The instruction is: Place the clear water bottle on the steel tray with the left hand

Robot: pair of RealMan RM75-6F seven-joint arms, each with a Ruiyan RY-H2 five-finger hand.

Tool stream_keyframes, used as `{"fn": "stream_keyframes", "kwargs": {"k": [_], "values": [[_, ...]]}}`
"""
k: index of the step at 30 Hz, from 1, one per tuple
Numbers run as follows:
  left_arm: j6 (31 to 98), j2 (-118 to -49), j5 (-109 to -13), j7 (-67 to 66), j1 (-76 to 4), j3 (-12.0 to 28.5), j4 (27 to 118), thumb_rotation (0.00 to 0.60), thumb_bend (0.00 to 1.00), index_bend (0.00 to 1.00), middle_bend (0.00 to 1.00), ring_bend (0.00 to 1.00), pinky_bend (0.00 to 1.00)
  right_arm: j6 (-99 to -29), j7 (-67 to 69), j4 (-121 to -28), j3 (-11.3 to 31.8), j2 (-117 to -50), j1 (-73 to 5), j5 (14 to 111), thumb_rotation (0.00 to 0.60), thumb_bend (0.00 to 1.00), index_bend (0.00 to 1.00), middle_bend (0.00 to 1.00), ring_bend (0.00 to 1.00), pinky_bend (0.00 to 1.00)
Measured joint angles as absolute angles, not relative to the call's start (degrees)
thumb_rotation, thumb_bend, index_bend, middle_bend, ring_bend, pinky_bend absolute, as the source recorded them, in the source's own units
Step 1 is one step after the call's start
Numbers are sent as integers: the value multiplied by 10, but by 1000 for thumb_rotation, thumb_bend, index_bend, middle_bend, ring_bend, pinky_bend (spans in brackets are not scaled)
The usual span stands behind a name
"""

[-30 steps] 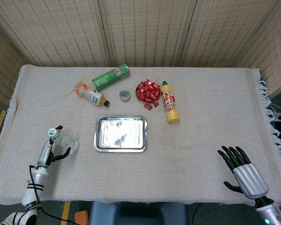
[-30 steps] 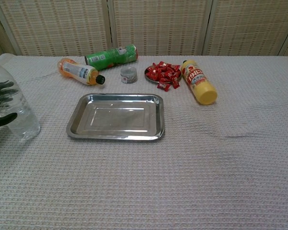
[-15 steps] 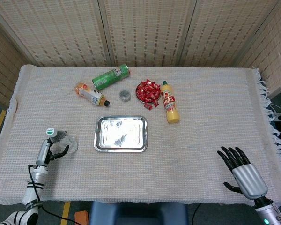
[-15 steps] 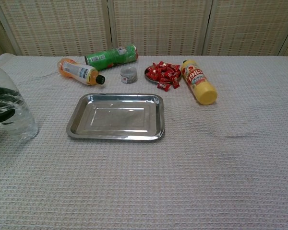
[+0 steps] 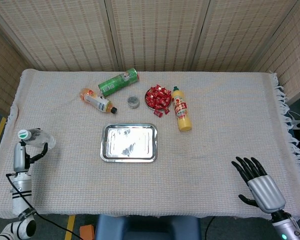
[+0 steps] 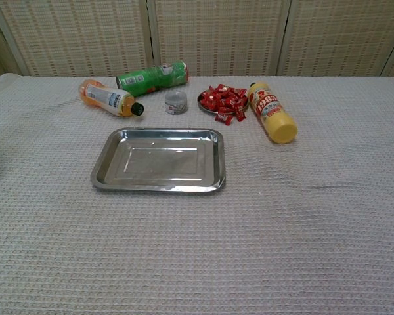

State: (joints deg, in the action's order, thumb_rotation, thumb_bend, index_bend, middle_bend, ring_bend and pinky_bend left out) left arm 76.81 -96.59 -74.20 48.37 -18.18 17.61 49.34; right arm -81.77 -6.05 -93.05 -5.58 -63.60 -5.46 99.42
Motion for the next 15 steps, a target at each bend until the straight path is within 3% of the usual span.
{"fn": "stream_keyframes", "kwargs": {"k": [5, 12, 15], "values": [[760, -948, -754, 516, -174, 164, 537, 600, 563, 422, 423, 288, 407, -813, -67, -931, -57, -639, -55, 995, 600, 52, 0, 0, 0, 0], [774, -927, -870, 518, -169, 79, 710, 600, 554, 412, 410, 279, 402, -811, -65, -931, -56, -637, -56, 990, 600, 51, 0, 0, 0, 0], [781, -934, -895, 491, -172, 64, 722, 600, 551, 410, 409, 276, 400, -814, -62, -931, -56, -635, -56, 992, 600, 52, 0, 0, 0, 0]]}}
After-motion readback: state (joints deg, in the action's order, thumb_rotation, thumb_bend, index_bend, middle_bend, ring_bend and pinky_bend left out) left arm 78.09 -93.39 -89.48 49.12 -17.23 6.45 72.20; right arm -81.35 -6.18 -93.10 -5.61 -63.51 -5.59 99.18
